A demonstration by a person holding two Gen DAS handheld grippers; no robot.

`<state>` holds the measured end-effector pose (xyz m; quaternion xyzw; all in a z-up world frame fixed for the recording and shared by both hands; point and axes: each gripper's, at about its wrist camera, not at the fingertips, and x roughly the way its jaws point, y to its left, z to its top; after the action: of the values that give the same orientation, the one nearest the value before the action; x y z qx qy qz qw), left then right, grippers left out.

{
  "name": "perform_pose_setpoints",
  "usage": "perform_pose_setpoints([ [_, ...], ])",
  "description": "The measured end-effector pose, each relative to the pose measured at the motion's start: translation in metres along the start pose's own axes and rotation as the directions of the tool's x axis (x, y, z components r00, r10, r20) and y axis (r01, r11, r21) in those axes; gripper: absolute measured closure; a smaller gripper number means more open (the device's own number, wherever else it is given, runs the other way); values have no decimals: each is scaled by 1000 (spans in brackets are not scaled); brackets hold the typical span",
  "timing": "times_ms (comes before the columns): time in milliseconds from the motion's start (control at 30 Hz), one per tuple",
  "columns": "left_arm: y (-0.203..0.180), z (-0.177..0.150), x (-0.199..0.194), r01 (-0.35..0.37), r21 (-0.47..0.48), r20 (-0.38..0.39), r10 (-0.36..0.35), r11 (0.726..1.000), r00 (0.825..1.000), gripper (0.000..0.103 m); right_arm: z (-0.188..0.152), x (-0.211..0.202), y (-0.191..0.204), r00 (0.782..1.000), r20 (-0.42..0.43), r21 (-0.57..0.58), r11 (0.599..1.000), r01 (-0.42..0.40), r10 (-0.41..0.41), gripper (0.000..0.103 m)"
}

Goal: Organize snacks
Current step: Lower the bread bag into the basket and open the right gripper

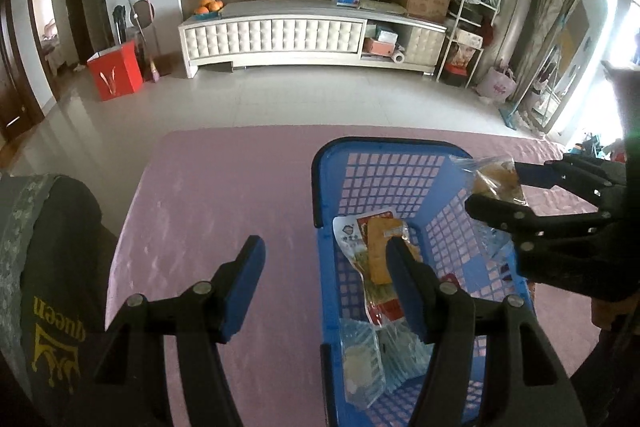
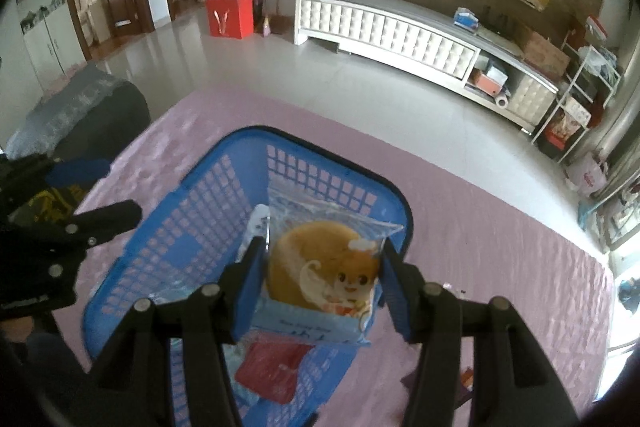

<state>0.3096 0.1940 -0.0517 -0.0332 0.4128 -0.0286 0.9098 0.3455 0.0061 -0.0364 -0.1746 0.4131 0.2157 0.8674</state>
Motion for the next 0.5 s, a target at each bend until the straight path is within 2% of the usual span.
perform_pose_setpoints([
  [33, 0, 1, 5, -2, -3, -13, 2, 1000, 1000, 42, 1, 6, 0, 999, -11, -16, 999, 36, -36, 43],
  [100, -2, 0, 8, -7, -1, -25, 7, 1000, 1000, 42, 3, 9, -4, 999, -11, -18, 999, 47, -48, 38],
  [133, -4, -1, 8, -12, 5, -24, 12, 1000, 1000, 42, 2, 7, -8, 999, 3, -9, 999, 36, -36, 27],
  [200, -9, -2, 4, -12, 12, -19, 12, 1000, 1000, 42, 1, 0, -14, 999, 26, 13, 999, 46, -47, 13],
  [500, -42, -7, -34, -1, 51, 22, 0, 999, 1000, 42, -14, -53, -44, 996, 79, 81, 996, 25, -31, 12],
])
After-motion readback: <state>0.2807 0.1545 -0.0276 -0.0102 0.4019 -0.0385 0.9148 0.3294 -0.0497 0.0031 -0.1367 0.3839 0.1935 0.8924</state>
